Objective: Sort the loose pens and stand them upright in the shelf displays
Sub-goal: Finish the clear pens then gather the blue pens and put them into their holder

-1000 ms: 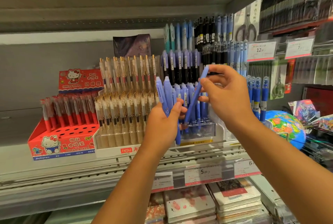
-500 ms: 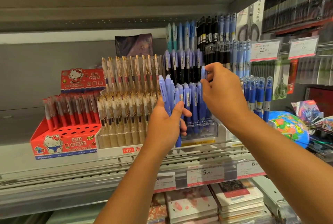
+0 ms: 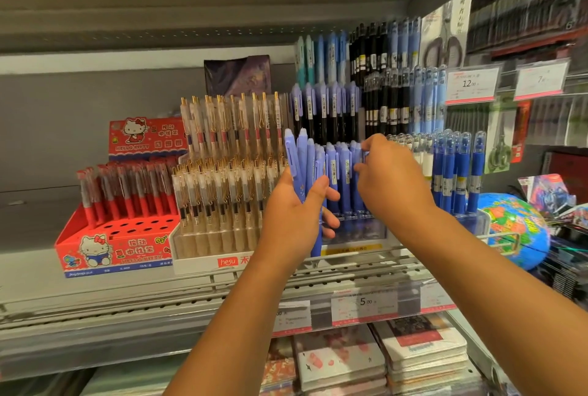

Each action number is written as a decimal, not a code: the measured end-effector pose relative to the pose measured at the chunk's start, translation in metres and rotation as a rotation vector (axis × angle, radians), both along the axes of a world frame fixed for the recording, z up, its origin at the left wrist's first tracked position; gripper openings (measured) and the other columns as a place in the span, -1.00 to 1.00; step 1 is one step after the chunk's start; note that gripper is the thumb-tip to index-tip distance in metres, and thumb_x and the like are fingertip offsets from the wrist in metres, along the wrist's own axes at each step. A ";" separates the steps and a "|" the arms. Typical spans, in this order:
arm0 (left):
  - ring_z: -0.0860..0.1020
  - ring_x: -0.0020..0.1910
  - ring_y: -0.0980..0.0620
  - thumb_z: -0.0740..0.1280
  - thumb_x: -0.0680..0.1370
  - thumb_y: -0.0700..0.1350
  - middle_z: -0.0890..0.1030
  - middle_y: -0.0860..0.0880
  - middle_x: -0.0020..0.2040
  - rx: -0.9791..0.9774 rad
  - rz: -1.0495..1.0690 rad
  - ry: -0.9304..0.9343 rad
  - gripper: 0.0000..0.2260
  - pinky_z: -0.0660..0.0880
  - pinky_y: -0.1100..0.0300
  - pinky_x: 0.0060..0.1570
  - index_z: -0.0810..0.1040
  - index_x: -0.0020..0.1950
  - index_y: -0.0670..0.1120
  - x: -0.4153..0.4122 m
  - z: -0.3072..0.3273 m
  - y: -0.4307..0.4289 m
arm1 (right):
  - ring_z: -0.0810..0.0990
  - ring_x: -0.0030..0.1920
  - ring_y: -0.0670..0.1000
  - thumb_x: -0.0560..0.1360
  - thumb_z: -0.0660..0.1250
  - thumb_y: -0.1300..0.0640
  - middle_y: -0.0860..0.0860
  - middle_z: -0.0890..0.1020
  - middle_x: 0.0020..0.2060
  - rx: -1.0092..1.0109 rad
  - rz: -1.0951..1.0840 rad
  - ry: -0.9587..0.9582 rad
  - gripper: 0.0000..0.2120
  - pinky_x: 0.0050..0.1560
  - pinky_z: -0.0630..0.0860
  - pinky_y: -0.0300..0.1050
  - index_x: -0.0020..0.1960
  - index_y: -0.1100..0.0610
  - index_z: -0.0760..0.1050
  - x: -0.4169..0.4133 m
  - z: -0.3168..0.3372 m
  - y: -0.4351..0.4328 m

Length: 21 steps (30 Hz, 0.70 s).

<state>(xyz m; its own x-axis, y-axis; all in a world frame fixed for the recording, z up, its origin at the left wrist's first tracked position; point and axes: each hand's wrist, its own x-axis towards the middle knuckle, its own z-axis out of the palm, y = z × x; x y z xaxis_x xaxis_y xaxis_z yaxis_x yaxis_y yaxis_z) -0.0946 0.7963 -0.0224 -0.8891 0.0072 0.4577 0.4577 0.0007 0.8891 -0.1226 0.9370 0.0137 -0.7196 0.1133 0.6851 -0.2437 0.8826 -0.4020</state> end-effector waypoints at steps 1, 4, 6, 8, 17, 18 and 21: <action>0.56 -0.42 0.00 0.25 0.64 -0.08 0.68 0.05 -0.21 -0.001 -0.002 0.002 -0.52 0.59 0.11 -0.41 0.22 0.51 -0.21 0.000 0.000 0.000 | 0.41 -0.22 0.06 0.58 0.29 0.29 0.09 0.52 -0.08 0.004 -0.003 -0.009 -0.83 -0.27 0.32 -0.06 0.15 0.21 0.41 0.000 0.000 0.000; 0.57 -0.40 -0.03 0.25 0.65 -0.10 0.67 0.02 -0.20 -0.002 -0.014 0.006 -0.61 0.61 0.05 -0.38 0.32 0.43 -0.20 0.001 0.001 0.000 | 0.43 -0.25 0.07 0.58 0.29 0.30 0.10 0.51 -0.10 0.020 -0.011 -0.036 -0.79 -0.37 0.29 -0.09 0.19 0.22 0.38 -0.001 0.001 0.001; 0.58 -0.40 -0.04 0.25 0.65 -0.11 0.68 -0.01 -0.19 0.001 -0.018 0.006 -0.67 0.62 0.01 -0.37 0.37 0.37 -0.19 0.003 0.002 0.000 | 0.45 -0.30 0.05 0.57 0.29 0.31 0.10 0.51 -0.14 0.035 -0.004 -0.048 -0.77 -0.46 0.28 -0.13 0.20 0.21 0.35 -0.001 0.002 0.002; 0.59 -0.39 -0.05 0.25 0.65 -0.12 0.69 -0.02 -0.16 0.007 -0.018 0.006 -0.70 0.61 0.00 -0.37 0.39 0.34 -0.19 0.004 0.003 0.000 | 0.56 -0.22 0.09 0.55 0.28 0.35 0.14 0.56 -0.10 0.044 0.019 -0.060 -0.73 -0.43 0.40 -0.10 0.21 0.21 0.32 -0.001 0.002 0.002; 0.57 -0.40 -0.05 0.23 0.66 -0.11 0.71 0.04 -0.10 -0.011 -0.026 0.015 -0.48 0.59 0.11 -0.40 0.11 0.56 -0.14 0.004 0.003 0.000 | 0.55 -0.28 0.12 0.60 0.26 0.28 0.09 0.52 -0.21 0.126 0.003 -0.016 -0.66 -0.31 0.55 0.07 0.34 0.19 0.29 0.004 -0.009 0.003; 0.57 -0.41 -0.05 0.23 0.66 -0.11 0.71 0.04 -0.10 -0.010 -0.027 0.021 -0.48 0.59 0.12 -0.40 0.10 0.56 -0.14 0.003 0.003 0.000 | 0.56 -0.27 0.14 0.60 0.25 0.29 0.11 0.55 -0.18 0.133 0.004 -0.027 -0.59 -0.31 0.55 0.06 0.40 0.18 0.25 0.006 -0.012 0.003; 0.59 -0.40 -0.04 0.24 0.66 -0.12 0.71 0.03 -0.12 -0.014 -0.027 0.029 -0.49 0.59 0.11 -0.41 0.11 0.55 -0.14 0.002 0.002 0.000 | 0.54 -0.25 0.12 0.59 0.24 0.31 0.10 0.54 -0.13 0.149 0.006 -0.004 -0.53 -0.41 0.38 -0.05 0.45 0.16 0.21 0.016 -0.016 0.002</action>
